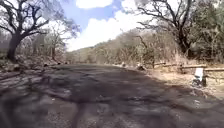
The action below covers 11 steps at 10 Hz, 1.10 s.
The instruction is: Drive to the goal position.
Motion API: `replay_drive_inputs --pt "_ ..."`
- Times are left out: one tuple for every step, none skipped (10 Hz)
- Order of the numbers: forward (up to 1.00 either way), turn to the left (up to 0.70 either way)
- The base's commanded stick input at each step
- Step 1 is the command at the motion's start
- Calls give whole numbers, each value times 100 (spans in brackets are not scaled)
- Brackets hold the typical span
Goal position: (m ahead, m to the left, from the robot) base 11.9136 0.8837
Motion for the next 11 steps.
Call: replay_drive_inputs --pt "70 0" --pt "70 0" --pt "70 0" --pt "70 0" --pt "70 0" --pt "70 0" --pt "70 0" --pt "70 0" --pt "70 0" --pt "70 0" --pt "70 0"
